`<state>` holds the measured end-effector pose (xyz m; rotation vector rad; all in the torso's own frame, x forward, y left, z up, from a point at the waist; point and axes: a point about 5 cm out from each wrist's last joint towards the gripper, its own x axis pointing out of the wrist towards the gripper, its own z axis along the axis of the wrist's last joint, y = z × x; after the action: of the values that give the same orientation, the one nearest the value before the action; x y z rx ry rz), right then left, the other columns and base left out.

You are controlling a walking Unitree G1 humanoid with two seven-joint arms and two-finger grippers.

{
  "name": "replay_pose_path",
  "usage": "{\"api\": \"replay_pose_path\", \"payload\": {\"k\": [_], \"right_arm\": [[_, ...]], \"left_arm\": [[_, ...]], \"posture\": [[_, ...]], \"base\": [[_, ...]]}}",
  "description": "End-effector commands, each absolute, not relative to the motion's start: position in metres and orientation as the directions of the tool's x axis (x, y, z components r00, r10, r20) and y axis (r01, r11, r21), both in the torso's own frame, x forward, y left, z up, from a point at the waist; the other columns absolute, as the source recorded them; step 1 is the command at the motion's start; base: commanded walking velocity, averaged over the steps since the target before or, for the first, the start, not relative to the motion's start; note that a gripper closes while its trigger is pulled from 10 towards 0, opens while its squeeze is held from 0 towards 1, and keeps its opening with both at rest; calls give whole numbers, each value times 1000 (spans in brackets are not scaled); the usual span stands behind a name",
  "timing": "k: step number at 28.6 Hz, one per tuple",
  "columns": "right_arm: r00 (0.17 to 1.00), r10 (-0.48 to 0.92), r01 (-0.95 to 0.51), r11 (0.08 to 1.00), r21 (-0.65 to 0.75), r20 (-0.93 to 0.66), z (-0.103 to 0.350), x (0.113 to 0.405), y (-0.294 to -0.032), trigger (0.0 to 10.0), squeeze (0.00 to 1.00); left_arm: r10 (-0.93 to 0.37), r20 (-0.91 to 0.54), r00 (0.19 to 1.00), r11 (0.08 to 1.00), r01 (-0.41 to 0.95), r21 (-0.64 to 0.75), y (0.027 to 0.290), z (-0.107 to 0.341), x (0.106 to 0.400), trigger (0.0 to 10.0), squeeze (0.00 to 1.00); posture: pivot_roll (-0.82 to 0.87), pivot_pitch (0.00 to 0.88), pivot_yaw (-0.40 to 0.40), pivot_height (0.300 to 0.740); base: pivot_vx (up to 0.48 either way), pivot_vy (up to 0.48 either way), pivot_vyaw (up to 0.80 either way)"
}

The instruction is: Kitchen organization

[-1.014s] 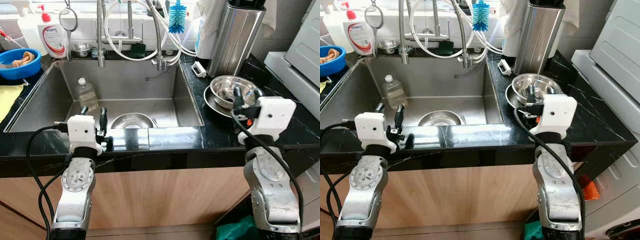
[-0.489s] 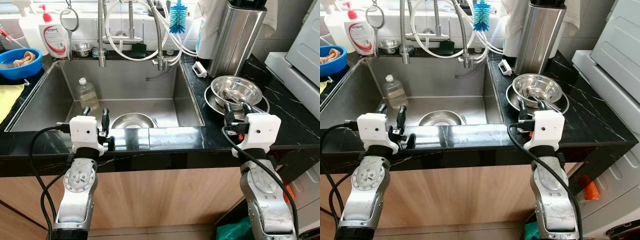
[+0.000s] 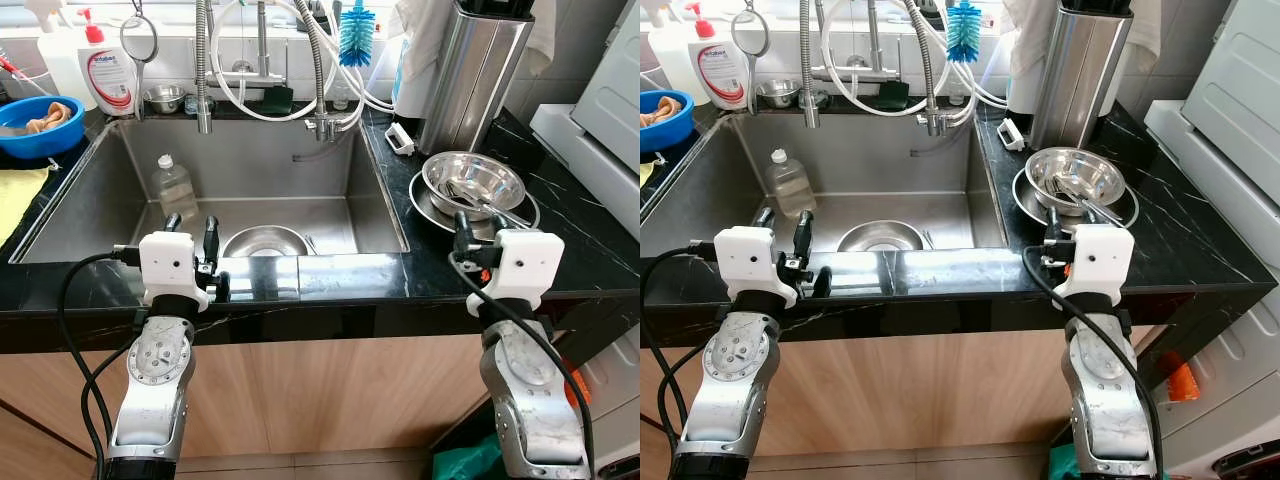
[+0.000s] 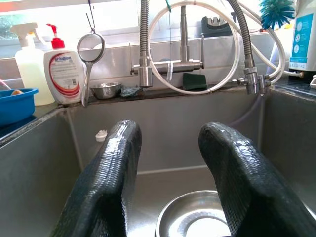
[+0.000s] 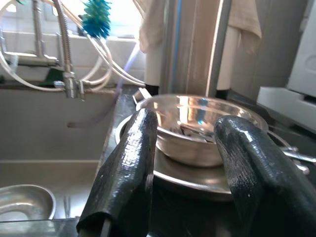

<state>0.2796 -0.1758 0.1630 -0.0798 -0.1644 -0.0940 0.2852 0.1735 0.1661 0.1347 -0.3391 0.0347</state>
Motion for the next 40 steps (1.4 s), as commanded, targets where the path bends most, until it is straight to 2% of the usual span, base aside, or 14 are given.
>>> {"api": "replay_pose_path", "payload": {"k": [1, 25, 40], "right_arm": [[985, -119, 127, 990, -59, 128, 157, 281, -180, 10000, 0], [977, -190, 193, 981, -27, 95, 155, 283, -186, 10000, 0], [980, -168, 169, 986, -3, 103, 157, 286, -183, 10000, 0]], "left_arm": [[7, 311, 950, 991, -49, 127, 173, 163, 285, 10000, 0], [3, 305, 952, 991, -44, 128, 174, 163, 287, 10000, 0], [4, 305, 952, 991, -44, 125, 174, 163, 287, 10000, 0]], "posture": [[-72, 0, -39, 706], [-72, 2, -35, 706], [-66, 0, -36, 706]], "base": [[0, 0, 0], [0, 0, 0], [0, 0, 0]]}}
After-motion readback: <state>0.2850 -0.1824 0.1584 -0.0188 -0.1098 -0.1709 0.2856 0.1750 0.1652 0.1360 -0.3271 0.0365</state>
